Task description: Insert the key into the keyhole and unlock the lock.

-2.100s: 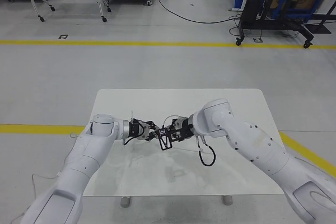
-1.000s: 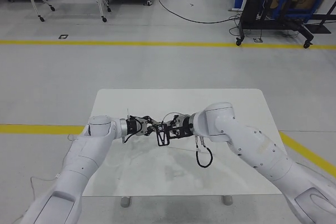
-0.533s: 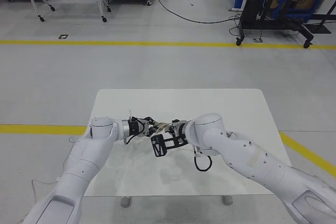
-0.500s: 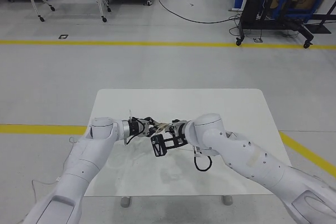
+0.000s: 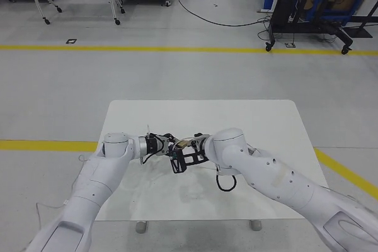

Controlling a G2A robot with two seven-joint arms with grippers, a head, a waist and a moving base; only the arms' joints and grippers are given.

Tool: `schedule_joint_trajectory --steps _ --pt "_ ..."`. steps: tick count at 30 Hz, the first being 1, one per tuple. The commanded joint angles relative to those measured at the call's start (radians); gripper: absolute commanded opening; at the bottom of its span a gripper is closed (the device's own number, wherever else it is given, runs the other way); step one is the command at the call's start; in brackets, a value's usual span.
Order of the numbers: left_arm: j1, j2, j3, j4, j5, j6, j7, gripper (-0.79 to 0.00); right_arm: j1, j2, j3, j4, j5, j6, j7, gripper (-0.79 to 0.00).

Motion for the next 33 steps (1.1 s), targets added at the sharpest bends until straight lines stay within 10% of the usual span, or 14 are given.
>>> schedule_joint_trajectory --steps 1,33 --pt "-0.002 0.000 0.004 0.001 0.002 0.002 -0.001 -0.785 0.003 -0.004 -0.002 0.004 0.001 -0.001 0.002 -0.785" --pt "-0.018 0.001 0.022 0.020 -0.022 0.009 0.015 -0.785 0.061 -0.054 -0.116 0.050 -0.050 0.084 0.092 -0.785"
